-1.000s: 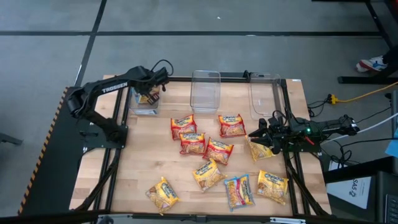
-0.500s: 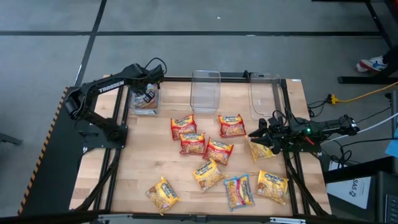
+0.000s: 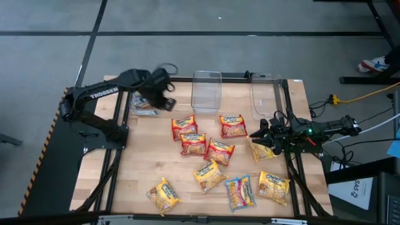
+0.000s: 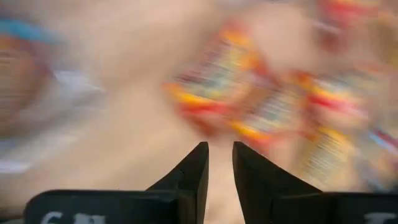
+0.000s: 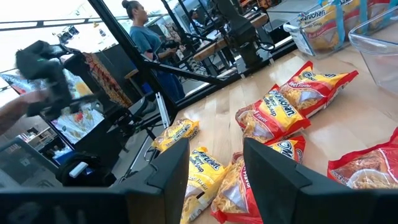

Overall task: Sort Maruchan noodles
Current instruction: Put the yellow noodle pack in the right transparent basket

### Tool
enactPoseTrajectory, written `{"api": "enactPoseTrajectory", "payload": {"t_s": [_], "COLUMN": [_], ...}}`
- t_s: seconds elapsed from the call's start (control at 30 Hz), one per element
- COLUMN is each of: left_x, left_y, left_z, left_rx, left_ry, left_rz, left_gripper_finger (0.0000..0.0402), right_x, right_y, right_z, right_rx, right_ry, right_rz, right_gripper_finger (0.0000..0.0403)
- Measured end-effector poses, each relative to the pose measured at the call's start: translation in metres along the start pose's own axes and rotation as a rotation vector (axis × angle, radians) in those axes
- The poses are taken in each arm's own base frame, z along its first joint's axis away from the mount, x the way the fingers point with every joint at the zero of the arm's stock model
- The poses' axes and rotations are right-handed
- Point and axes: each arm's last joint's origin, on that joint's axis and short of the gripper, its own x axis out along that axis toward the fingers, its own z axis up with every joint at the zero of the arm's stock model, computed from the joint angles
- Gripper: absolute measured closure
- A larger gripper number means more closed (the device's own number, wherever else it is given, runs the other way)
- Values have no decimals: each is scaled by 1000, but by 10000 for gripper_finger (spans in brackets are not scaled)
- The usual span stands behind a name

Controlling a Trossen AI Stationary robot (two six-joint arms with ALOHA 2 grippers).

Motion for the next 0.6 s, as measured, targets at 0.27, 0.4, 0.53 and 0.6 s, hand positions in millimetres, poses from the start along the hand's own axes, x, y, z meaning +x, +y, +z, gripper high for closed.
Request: {"api": "enactPoseTrajectory", "payload": {"t_s": [0.27, 0.4, 0.53, 0.6], "left_x": [16, 18, 18, 20], "left_y": [-76, -95, -109, -113], "left_z": [-73, -111, -138, -147], "left_rx": [257, 314, 336, 350], "left_ry": [72, -45, -211, -302], "left_rz": [-225, -184, -183, -170], "left_gripper_finger": [336, 336, 336, 336], "right_x": [0, 0, -8, -17], "right_y": [0, 4, 22, 34], "right_z": [0, 6, 31, 50], "right_rx": [1, 102, 156, 98], "right_ry": [0, -52, -263, -416], "right_rz": [0, 50, 313, 397], "right_gripper_finger": [246, 246, 246, 246]}}
